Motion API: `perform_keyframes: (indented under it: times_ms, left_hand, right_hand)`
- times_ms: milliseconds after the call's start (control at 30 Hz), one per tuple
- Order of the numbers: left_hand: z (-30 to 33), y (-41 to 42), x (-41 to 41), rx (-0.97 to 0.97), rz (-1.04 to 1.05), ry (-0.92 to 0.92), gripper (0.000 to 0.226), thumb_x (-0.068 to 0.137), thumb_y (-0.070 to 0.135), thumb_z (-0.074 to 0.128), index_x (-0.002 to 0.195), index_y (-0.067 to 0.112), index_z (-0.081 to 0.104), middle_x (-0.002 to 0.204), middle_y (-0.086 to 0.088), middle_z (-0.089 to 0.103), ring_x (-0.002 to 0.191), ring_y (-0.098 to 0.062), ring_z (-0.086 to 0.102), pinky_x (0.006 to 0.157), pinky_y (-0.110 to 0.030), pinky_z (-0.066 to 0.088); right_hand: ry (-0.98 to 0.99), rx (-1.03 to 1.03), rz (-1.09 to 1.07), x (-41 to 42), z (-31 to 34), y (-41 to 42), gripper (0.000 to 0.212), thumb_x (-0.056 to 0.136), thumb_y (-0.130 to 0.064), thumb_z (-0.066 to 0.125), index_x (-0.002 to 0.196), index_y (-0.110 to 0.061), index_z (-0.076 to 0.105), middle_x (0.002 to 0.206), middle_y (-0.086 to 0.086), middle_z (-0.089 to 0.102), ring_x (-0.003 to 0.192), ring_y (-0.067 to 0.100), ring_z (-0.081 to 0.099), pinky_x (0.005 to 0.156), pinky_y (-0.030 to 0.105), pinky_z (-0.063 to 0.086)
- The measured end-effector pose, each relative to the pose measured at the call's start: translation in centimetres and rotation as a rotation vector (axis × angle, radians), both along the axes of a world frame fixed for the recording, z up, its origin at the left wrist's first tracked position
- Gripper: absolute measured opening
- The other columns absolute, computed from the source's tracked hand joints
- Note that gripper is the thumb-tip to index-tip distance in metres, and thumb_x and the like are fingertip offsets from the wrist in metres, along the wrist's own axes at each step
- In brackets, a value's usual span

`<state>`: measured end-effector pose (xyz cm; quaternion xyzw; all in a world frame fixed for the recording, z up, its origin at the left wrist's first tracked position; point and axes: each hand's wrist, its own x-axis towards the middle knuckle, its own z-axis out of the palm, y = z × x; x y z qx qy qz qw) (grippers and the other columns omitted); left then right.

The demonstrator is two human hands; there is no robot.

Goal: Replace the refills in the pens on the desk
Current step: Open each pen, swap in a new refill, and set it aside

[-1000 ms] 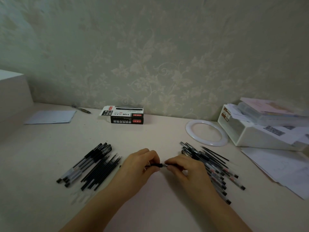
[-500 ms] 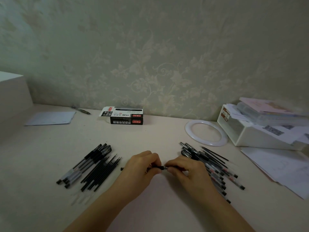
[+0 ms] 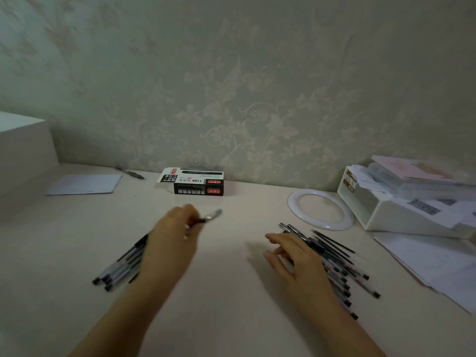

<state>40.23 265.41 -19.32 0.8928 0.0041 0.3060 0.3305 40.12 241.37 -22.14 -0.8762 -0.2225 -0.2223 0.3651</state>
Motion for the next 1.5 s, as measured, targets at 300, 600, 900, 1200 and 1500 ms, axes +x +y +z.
perform_keyframes:
  times_ms: [300,600,900,1200,1500]
  left_hand:
    - [-1.1,6.5,0.0,-0.03,0.474,0.317,0.013,0.093,0.014,0.056,0.1,0.008,0.066,0.099,-0.013,0.058,0.079,-0.027,0.052,0.066,-0.036,0.04]
    - [-1.2,6.2,0.2,0.059,0.482,0.46,0.026,0.097,0.025,0.049,0.113,0.013,0.065,0.11,-0.012,0.059,0.097,-0.033,0.057,0.081,-0.044,0.052]
    - [-0.3,2.2,-0.1,0.155,0.272,0.209,0.025,0.093,0.026,0.057,0.116,0.017,0.062,0.112,-0.006,0.059,0.098,-0.024,0.056,0.084,-0.041,0.05]
    - [-1.8,-4.6,-1.9,0.165,-0.377,0.156,0.011,0.092,0.033,0.058,0.101,0.032,0.064,0.088,0.019,0.053,0.073,0.0,0.054,0.069,-0.011,0.041]
    - [-2.4,-5.5,-1.9,0.102,-0.469,0.157,0.011,0.092,0.031,0.059,0.1,0.028,0.066,0.086,0.013,0.058,0.07,0.001,0.051,0.066,-0.006,0.036]
  right_hand:
    - [0.0,-0.095,0.012,-0.2,0.0,0.1,0.02,0.093,-0.015,0.065,0.112,-0.013,0.07,0.103,-0.007,0.064,0.09,0.004,0.059,0.083,0.021,0.05]
    - [0.025,-0.071,-0.171,0.0,0.0,-1.0,0.014,0.092,-0.012,0.065,0.104,-0.017,0.071,0.097,-0.012,0.061,0.086,0.006,0.057,0.081,0.026,0.05]
    - [0.141,-0.181,-0.368,-0.2,0.8,-2.6,0.02,0.082,-0.022,0.074,0.072,-0.023,0.057,0.077,-0.013,0.049,0.073,0.007,0.048,0.063,0.024,0.038]
    - [0.17,-0.331,-0.378,-0.4,0.9,-1.9,0.015,0.093,-0.031,0.061,0.083,-0.02,0.059,0.09,-0.007,0.051,0.086,0.014,0.049,0.077,0.03,0.043]
    - [-0.154,0.262,-0.241,-1.1,3.2,-0.6,0.012,0.094,-0.037,0.05,0.092,-0.026,0.056,0.075,-0.011,0.06,0.065,0.011,0.057,0.059,0.015,0.043]
